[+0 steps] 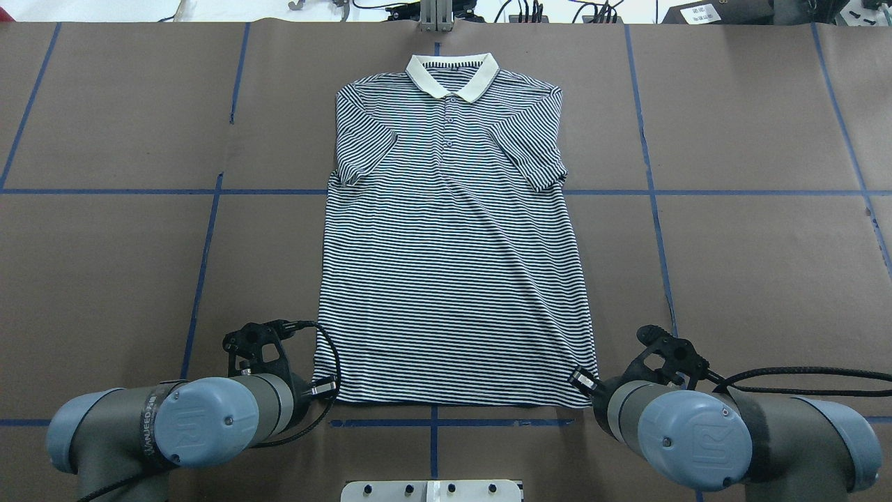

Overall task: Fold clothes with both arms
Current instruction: 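Grasp the hem corners with both grippers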

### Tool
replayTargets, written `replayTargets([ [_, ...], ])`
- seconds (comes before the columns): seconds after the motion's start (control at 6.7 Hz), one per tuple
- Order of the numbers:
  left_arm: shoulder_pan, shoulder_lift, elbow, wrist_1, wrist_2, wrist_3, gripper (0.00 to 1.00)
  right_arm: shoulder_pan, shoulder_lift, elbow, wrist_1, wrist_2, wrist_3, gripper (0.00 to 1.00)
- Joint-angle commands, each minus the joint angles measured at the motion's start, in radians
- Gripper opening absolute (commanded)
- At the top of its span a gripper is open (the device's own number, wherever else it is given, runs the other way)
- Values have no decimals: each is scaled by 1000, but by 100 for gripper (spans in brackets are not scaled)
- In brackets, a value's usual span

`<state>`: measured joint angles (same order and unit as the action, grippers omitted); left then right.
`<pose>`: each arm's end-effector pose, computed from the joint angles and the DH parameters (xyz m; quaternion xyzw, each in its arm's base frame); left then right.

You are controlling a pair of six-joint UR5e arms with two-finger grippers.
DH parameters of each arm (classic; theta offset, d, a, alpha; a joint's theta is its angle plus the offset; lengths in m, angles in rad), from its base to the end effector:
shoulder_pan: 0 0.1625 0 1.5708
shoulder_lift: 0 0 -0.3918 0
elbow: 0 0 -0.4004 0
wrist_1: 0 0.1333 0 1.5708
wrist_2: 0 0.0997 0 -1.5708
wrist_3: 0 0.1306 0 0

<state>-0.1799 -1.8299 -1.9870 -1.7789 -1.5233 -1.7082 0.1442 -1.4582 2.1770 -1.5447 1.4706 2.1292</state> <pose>0.5427 -0.2405 0.2966 0.0305 0.4268 -0.1528 0.8908 -0.4805 -0.2177 0.3161 -0.0291 -0.3653 0.3372 0.8672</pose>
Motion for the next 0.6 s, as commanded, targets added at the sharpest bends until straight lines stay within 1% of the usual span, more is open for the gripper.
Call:
replayTargets([
  [0.0,-10,-25,-25,10,-30,4,0,0,-1,1,0,-1,0,0],
  [0.3,-1,7,-137,31,-48,-19,0,0,-7,13,2,-1,0,0],
  [0.45,2,32,-169,32,-73,-116,0,-15,-10,36,0,-1,0,0],
])
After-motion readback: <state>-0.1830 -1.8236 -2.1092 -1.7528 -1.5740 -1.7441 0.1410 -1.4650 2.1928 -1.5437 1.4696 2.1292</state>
